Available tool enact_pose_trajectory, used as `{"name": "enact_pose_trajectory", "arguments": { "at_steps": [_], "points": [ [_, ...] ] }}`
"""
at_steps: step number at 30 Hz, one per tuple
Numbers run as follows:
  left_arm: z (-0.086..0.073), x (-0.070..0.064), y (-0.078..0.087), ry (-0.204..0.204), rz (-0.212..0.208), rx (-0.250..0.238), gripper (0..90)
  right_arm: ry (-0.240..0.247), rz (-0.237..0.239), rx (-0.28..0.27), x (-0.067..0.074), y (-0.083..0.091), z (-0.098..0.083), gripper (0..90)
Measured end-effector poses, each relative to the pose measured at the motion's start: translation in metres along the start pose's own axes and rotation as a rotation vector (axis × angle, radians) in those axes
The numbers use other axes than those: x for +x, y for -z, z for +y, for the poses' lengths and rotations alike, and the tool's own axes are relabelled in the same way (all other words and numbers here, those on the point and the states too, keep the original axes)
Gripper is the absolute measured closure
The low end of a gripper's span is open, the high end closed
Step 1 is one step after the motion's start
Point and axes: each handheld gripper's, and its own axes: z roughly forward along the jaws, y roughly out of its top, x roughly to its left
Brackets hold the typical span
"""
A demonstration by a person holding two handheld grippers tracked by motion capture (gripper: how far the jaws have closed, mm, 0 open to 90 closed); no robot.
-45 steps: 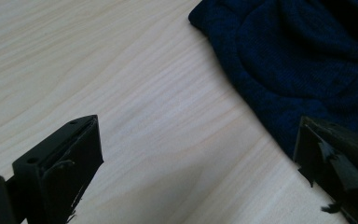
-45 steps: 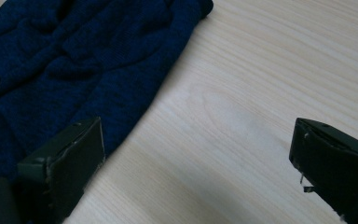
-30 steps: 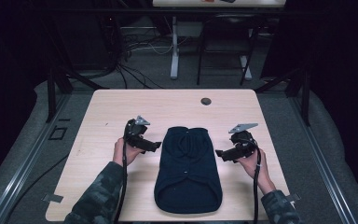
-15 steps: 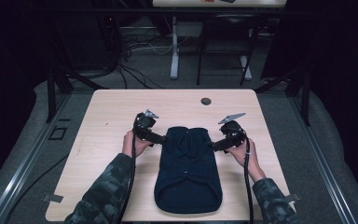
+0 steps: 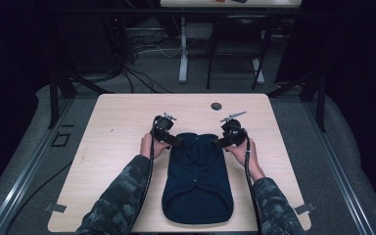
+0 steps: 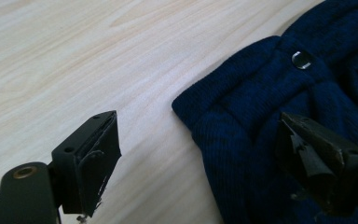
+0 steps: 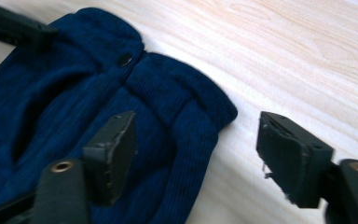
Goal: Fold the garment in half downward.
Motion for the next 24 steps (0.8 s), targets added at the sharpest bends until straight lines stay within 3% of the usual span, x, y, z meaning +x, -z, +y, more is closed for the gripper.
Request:
{"name": "enact_pose_trajectory", "arguments": {
  "at_steps": [4, 8, 14, 20, 24],
  "points": [
    [0.001, -0.002, -0.009, -0.009, 0.001, 0.026, 18.5, -0.002, -0.024, 0.014, -0.002, -0.012, 0.002, 34.8],
    [0.0, -0.003, -0.012, -0.015, -0.012, 0.03, 23.0, -0.012, -0.006, 0.028, -0.004, -0.019, 0.001, 40.4],
    [-0.001, -0.004, -0.013, -0.031, -0.056, 0.026, 41.1, -0.02, 0.018, 0.044, -0.003, -0.025, -0.001, 50.0],
    [-0.001, -0.007, -0.013, -0.061, -0.069, 0.03, 49.6, -0.057, 0.066, 0.024, -0.009, -0.026, -0.006, 59.3],
    [-0.001, -0.007, -0.013, -0.064, -0.087, 0.027, 55.2, -0.056, 0.078, 0.03, -0.009, -0.026, -0.006, 65.8]
  ]
}}
